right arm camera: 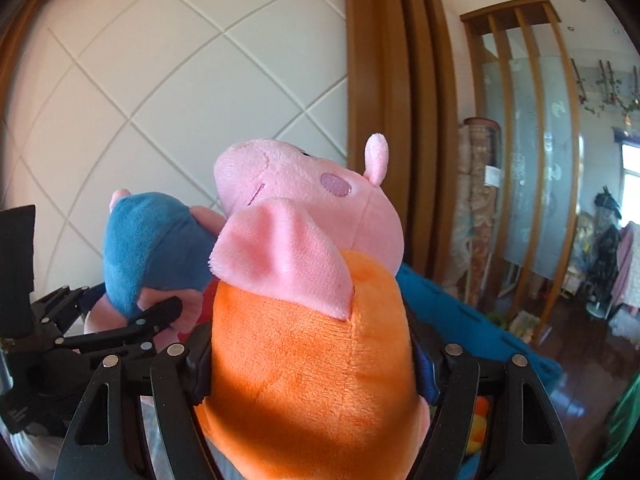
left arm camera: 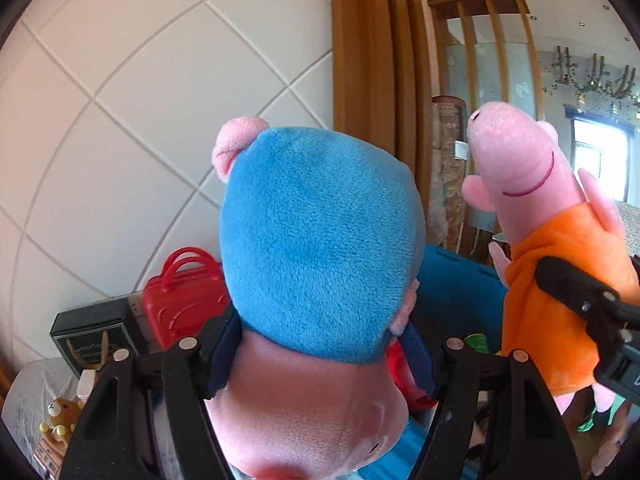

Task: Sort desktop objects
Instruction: 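Lift both pigs and carry them over the blue bin, then open both tools to drop the pigs into the blue bin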

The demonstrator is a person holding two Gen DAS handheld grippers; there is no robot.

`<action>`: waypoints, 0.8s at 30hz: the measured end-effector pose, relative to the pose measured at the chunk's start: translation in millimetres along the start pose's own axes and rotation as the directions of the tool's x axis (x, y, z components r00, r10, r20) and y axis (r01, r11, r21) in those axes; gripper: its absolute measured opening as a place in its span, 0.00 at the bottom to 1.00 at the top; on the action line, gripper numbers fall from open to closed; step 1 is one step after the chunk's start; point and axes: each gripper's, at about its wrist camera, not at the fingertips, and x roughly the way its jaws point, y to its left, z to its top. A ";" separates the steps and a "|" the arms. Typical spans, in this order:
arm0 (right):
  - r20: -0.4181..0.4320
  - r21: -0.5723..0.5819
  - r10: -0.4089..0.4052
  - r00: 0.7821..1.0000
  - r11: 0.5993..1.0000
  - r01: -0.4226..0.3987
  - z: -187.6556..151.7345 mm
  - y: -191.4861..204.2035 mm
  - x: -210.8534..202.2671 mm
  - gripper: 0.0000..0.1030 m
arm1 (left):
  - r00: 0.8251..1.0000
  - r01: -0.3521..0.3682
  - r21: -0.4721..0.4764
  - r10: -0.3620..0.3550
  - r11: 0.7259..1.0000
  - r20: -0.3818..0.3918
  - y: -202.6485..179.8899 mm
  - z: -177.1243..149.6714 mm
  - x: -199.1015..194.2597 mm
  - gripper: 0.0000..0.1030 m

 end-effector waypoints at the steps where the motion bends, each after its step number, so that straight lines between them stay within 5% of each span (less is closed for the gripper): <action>1: -0.002 0.002 -0.023 1.000 1.000 0.023 1.5 -15.4 2.3 0.73 | 1.000 0.014 0.008 -0.014 1.000 0.003 -13.8 5.0 4.3 0.68; 8: -0.062 0.007 -0.109 0.992 0.994 0.110 -13.3 -86.8 31.4 0.73 | 0.987 0.137 0.031 -0.134 0.990 -0.089 -98.8 6.8 39.4 0.69; 15: -0.157 0.004 -0.116 0.981 0.993 0.118 -43.5 -131.5 80.6 0.71 | 0.955 0.170 0.013 -0.162 0.985 -0.250 -140.5 -17.3 84.2 0.75; 19: -0.185 0.004 -0.112 0.976 0.993 0.114 -50.2 -145.8 99.1 0.67 | 0.943 0.137 0.041 -0.118 0.990 -0.311 -150.4 -33.8 95.8 0.77; 21: -0.201 0.024 -0.101 0.974 0.994 0.108 -54.5 -151.3 105.6 0.69 | 0.937 0.124 0.065 -0.096 0.990 -0.336 -144.2 -39.8 94.6 0.77; 24: -0.218 0.048 -0.083 0.972 0.994 0.096 -61.5 -155.5 108.7 0.88 | 0.931 0.132 0.076 -0.097 0.988 -0.353 -144.9 -47.0 91.3 0.77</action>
